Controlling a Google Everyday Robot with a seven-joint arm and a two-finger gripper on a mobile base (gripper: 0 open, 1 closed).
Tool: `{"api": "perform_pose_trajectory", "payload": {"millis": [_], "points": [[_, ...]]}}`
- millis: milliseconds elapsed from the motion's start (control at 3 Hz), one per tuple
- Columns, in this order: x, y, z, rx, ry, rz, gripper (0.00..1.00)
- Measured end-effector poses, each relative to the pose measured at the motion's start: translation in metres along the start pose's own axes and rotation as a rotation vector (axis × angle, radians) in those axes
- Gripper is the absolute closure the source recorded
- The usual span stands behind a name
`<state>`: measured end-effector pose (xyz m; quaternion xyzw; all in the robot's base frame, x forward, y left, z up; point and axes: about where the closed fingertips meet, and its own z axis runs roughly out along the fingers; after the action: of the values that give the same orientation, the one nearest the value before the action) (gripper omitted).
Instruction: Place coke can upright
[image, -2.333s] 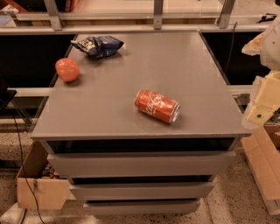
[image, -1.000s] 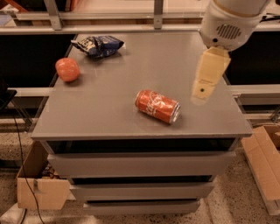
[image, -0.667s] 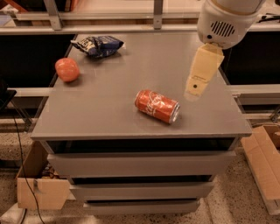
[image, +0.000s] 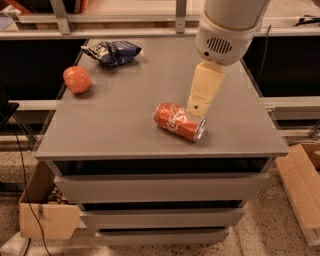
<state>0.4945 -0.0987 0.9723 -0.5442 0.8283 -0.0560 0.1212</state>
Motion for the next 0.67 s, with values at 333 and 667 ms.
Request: {"api": "perform_pose_trajectory", "payload": {"millis": [333,667], "points": [[-0.022,0.017,0.028,-0.035,0.018,0.017,0.00],[-0.038,0.029,0.062,-0.095,0.052,0.055,0.00]]}}
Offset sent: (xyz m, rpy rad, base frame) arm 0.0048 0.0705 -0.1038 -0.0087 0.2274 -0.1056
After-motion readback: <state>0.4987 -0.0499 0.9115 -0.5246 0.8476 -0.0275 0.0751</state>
